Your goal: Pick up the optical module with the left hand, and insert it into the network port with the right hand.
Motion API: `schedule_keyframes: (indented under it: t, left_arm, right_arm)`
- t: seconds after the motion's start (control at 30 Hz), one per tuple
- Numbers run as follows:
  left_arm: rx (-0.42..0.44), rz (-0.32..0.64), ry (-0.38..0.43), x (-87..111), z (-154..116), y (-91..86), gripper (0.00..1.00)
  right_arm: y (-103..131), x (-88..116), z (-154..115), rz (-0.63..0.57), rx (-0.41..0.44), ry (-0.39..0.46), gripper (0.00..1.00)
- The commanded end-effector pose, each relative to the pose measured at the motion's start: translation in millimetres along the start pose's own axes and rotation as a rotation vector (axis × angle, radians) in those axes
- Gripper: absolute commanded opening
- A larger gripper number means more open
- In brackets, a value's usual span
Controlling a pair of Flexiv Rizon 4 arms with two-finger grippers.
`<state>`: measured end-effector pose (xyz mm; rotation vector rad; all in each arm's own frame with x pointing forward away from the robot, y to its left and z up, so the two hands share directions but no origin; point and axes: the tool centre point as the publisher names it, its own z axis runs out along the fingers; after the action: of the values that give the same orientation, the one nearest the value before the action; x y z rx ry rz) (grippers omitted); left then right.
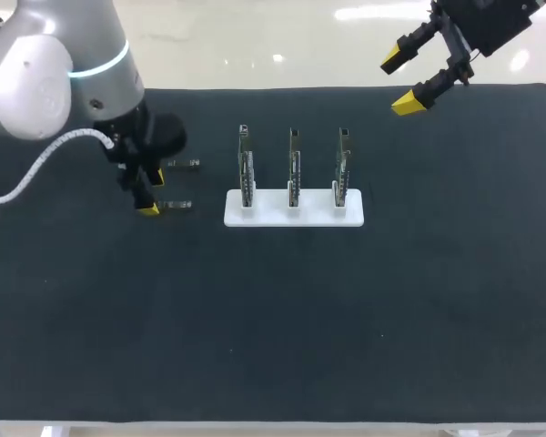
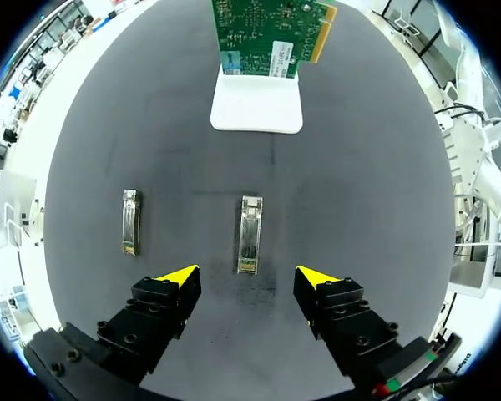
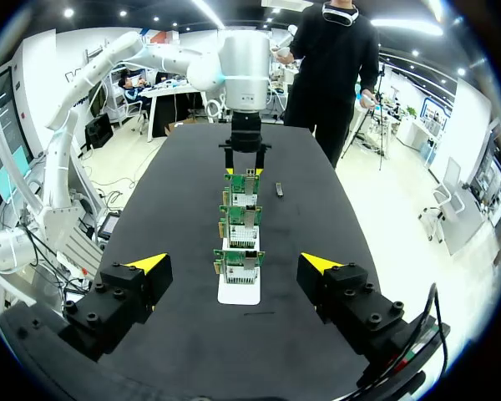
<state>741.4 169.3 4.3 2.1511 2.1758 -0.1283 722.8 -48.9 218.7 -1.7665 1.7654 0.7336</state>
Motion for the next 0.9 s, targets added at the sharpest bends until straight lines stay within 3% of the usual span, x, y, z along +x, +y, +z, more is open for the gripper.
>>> schedule_keyframes:
  t: [0.03, 0.47, 0.9]
  left_arm:
    - [0.003, -0.001, 0.004, -1.5, 2.7, 3.6, 1.00]
    - [-0.005, 0.008, 0.016, -2.2, 9.7, 6.1, 1.00]
    - [-0.009, 0.010, 0.018, -1.6, 11.5, 6.0, 0.76]
  right_arm:
    - [-0.6, -0.1, 0.4, 0.000, -0.001, -0.001, 1.00]
    - [-0.6, -0.1, 0.4, 0.000, -0.001, -0.001, 1.00]
    - [-0.6, -0.1, 0.4, 0.000, -0.001, -0.001, 1.00]
